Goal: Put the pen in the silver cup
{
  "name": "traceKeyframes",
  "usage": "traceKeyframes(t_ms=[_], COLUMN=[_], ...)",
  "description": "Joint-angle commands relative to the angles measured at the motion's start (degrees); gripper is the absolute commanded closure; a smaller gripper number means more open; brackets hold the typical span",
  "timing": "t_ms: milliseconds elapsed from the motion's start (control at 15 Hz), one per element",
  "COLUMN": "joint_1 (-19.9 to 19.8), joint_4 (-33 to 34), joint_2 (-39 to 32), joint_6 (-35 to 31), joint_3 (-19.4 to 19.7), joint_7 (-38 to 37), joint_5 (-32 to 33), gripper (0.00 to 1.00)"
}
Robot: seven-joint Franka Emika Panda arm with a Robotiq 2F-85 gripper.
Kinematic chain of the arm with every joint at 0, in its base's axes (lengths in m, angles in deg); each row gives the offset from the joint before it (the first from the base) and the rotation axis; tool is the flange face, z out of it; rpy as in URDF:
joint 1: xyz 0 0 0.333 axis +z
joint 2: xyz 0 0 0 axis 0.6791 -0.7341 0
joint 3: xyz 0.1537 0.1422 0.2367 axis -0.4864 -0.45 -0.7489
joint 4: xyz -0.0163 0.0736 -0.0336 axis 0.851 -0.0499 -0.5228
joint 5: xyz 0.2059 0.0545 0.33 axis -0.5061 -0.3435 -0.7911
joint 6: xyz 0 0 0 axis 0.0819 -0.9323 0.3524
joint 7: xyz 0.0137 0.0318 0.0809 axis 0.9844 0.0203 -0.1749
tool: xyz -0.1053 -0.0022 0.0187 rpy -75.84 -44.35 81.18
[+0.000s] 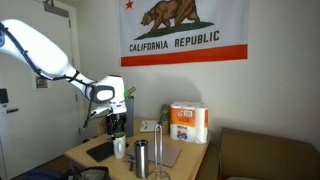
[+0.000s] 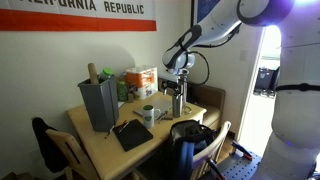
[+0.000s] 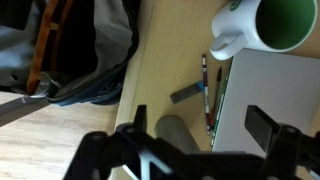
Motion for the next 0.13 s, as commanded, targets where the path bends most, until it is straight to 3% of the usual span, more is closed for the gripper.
traceKeyframes(t_ms=[0, 67], joint_1=[-0.68, -0.68], joint_4=[0.1, 0.1], joint_2=[0.02, 0.02], joint_6=[0.14, 0.13], joint_3=[-0.67, -0.67], joint_7=[-0.13, -0.13], joint_5=[0.21, 0.21], gripper=[0.0, 0.0])
